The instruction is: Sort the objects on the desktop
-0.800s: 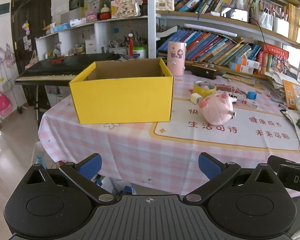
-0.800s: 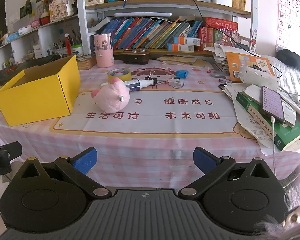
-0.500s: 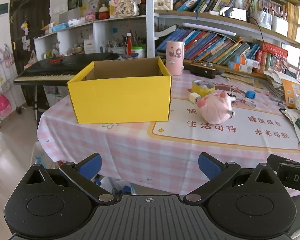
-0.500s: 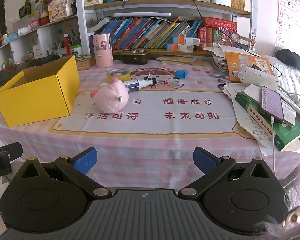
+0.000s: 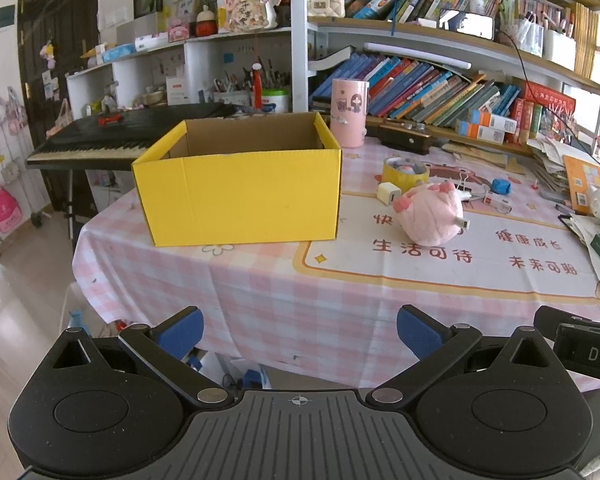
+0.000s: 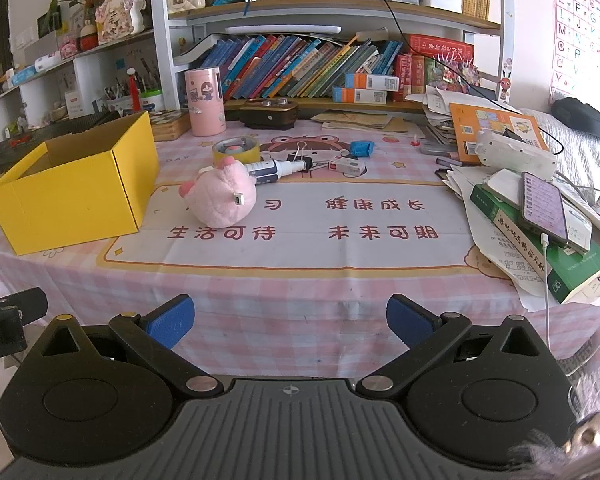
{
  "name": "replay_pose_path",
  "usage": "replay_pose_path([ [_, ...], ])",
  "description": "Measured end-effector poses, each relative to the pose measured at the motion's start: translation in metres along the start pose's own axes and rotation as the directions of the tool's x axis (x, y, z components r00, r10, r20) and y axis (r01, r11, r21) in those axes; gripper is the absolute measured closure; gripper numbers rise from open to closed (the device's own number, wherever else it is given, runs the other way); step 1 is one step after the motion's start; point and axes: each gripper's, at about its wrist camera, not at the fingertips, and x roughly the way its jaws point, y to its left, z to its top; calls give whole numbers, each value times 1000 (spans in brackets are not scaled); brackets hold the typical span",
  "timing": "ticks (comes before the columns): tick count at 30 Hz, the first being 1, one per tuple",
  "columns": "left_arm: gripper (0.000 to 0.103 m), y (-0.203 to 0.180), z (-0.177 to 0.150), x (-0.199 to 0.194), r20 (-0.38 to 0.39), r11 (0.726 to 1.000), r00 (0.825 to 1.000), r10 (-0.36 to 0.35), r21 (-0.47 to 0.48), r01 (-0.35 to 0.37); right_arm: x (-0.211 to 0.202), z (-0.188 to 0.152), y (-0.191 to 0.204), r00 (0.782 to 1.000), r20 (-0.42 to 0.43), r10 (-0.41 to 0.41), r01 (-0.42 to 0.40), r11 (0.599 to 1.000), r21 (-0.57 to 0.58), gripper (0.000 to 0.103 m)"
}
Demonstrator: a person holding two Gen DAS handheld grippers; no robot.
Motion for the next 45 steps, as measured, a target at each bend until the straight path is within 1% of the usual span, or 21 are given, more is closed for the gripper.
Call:
replay_pose_path([
  [10,0,1,0,7,-22,1000,1000,-5,6,5,5,1,-2,1000,-12,-2,2,1000,5,0],
  [21,0,4,2,9,-37,1000,999,-7,3,7,9,0,4,1000,-23,-3,3,1000,5,0],
  [35,0,5,4,10,-36,1000,999,-11,0,11,8,1,5,1000,-23,-4,4,1000,4,0],
  [45,0,7,7,9,-14,999,999,-34,-2,34,7,1,7,1000,-22,-5,5,1000,2,0],
])
